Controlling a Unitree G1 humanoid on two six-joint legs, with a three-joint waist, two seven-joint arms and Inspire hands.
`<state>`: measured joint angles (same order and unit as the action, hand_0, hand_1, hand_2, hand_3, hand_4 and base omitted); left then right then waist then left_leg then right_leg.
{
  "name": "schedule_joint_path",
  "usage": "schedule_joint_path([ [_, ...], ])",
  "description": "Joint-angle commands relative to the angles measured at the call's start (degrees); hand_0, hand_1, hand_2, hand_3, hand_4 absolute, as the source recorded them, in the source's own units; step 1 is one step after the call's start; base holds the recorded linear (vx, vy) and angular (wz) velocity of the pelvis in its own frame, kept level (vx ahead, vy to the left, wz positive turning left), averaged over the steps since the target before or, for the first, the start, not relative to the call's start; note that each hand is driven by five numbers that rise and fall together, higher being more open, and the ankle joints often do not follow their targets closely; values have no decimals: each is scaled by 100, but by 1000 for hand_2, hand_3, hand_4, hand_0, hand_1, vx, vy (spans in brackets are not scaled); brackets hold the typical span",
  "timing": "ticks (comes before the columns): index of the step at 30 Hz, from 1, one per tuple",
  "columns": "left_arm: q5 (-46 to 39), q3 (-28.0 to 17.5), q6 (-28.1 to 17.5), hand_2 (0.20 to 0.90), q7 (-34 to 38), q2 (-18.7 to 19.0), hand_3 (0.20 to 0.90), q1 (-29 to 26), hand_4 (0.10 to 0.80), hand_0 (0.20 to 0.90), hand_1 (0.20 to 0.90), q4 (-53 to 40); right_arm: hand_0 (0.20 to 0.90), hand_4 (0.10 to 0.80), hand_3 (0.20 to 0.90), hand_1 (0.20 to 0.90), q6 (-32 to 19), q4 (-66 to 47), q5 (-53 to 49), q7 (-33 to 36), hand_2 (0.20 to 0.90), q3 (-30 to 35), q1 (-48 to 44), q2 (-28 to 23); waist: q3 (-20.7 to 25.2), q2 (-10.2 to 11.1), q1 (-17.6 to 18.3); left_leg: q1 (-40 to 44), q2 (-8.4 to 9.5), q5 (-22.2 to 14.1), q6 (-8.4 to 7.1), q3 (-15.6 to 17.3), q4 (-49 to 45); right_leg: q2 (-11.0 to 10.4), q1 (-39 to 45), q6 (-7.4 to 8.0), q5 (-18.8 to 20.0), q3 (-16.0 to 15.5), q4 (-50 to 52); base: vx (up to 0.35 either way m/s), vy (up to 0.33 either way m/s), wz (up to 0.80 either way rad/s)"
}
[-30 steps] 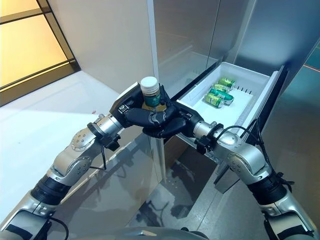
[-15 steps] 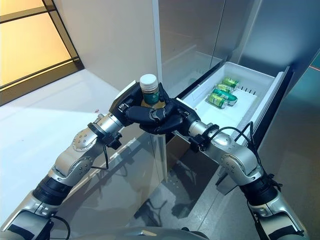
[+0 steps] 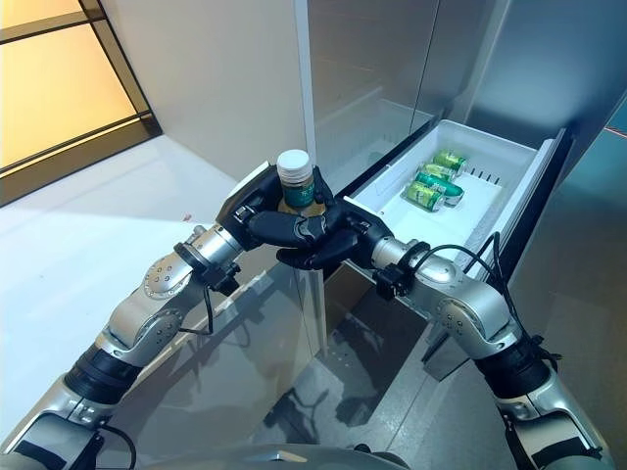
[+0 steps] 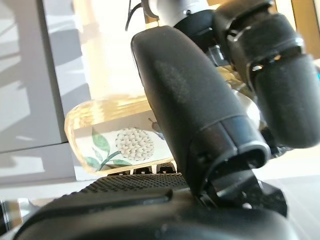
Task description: Put drinks into fridge and close the fridge
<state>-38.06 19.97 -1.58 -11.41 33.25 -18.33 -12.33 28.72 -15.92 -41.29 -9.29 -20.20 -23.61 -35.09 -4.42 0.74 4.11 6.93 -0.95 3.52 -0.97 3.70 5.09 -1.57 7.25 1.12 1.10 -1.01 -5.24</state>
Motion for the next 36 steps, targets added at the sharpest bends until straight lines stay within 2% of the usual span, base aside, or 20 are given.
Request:
schedule_joint_path([
  [1, -157, -97, -1057, 300, -20, -296, 200, -1115, 100, 300, 300, -341, 900, 800, 900, 900, -884, -315, 366, -46, 900, 138, -1056, 254, 563, 145, -21, 53, 51, -376, 127, 154, -9, -52, -145, 221, 266, 34, 24, 0, 1, -8],
  [13, -190, -25, -902, 300, -49, -467, 200, -1065, 100, 300, 300, -349, 900, 800, 900, 900, -906, -405, -3, 152, 900, 113, -1349, 378, 545, 152, -62, 91, 67, -401, 149, 164, -9, -56, -125, 216, 264, 31, 24, 1, -1, -2],
  [16, -164, 2, -899, 300, -50, -515, 200, -1039, 100, 300, 300, -316, 300, 100, 200, 300, -851, -386, -441, 316, 300, 128, -1330, 476, 541, 152, -75, 97, 66, -403, 152, 167, -9, -65, -120, 217, 267, -3, 24, 0, 0, 0],
  [20, -42, 51, -1064, 300, 46, -569, 200, -1006, 100, 300, 300, -269, 300, 100, 200, 300, -859, -334, -639, 473, 300, 134, -1257, 618, 541, 152, -86, 99, 63, -407, 149, 185, -9, -73, -115, 222, 259, -52, 24, 0, 0, 0],
  [30, 1094, -42, -2306, 300, 692, -636, 200, -1086, 100, 300, 300, -442, 300, 100, 200, 300, -1055, -181, -298, 828, 300, 337, -1264, 691, 572, 206, -122, 39, 49, -357, 135, 174, -9, -64, -147, 198, 282, -147, 24, 0, 0, 0],
  [35, 1312, -95, -2489, 300, 737, -559, 200, -1172, 100, 300, 300, -492, 300, 100, 200, 300, -1040, 46, -603, 1134, 300, 546, -1339, 641, 573, 234, -126, 38, 50, -371, 128, 165, -9, -41, -146, 184, 275, -156, 24, 0, 0, 0],
  [36, 1319, -75, -2492, 319, 740, -544, 222, -1192, 122, 319, 319, -491, 300, 100, 200, 300, -1126, 129, -480, 1179, 300, 590, -1354, 635, 572, 238, -126, 44, 50, -375, 129, 166, -9, -33, -143, 180, 275, -159, 24, 0, 0, 0],
])
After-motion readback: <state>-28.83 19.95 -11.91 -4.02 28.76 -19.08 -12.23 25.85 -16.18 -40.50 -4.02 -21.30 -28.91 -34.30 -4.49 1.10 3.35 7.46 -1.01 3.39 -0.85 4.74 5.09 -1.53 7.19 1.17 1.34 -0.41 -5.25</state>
